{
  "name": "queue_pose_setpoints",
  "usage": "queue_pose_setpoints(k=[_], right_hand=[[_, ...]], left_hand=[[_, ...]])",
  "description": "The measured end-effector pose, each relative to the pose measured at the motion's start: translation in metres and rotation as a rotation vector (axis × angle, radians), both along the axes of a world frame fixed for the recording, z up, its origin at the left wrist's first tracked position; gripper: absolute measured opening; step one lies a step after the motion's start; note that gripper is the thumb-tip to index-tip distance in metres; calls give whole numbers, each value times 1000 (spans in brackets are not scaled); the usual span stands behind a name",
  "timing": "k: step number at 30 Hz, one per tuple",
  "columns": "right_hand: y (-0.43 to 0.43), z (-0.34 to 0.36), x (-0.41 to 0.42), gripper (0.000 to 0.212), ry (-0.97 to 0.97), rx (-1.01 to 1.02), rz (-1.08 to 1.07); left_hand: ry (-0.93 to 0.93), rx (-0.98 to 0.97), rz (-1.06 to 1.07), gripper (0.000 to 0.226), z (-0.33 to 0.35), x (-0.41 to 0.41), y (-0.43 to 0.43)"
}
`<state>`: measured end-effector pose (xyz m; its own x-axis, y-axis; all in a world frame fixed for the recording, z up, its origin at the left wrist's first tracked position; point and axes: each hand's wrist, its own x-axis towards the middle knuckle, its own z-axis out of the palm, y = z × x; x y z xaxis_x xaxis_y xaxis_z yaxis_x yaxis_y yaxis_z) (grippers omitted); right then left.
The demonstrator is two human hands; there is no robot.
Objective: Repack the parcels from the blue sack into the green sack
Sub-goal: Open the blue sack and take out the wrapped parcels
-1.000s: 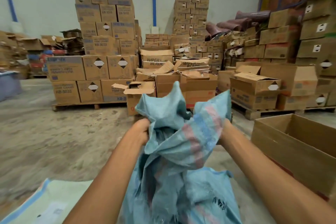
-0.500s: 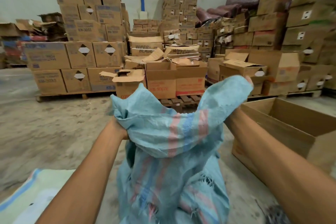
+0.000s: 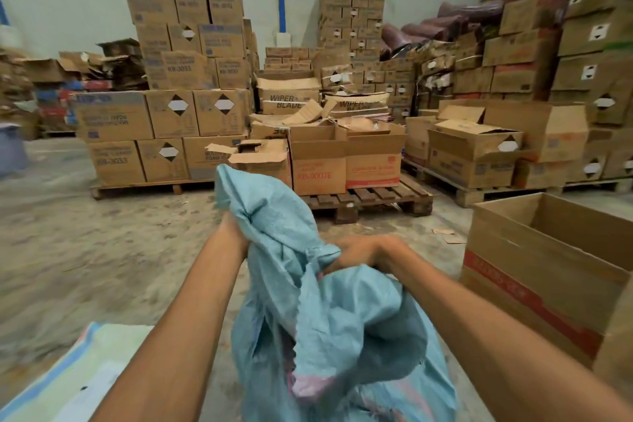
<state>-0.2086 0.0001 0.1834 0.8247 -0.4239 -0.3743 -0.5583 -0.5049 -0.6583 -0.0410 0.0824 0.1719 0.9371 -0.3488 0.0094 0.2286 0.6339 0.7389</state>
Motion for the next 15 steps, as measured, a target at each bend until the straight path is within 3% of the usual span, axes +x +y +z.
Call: queue_pose_setpoints(k=[2,4,6,7,8,10,11,13,14,15], right_hand=[[7,6,-3,16,-149,-5,-62],[9,10,-15,13,-431,41,-303],[0,8,-28,30,-295,71,-221],[-4,3,-31,28,-245,72,-243],[-8,1,-32,25,-265,-8,-292],[-19,-19,-46,31,-284,-98,-144],[-24,-18,-51,32,-372,-43,-144],[-31,-9,-49,33,-302,85,-263],[-40,-10,-32,34,-225,-68,-536],[-41,-4,-29,35,-319,63,-704]], left_hand=[[143,307,-386,45,11,11,20],[199,503,-505,59,12,26,39],[199,547,-432,62,1,28,38],[202,528,-377,60,-4,29,37],[208,498,-308,55,-9,32,33],[273,407,-86,54,-12,39,28],[295,417,148,56,-7,39,30],[44,556,656,43,15,32,32],[-222,567,788,36,27,24,31],[-538,562,763,31,41,14,29]])
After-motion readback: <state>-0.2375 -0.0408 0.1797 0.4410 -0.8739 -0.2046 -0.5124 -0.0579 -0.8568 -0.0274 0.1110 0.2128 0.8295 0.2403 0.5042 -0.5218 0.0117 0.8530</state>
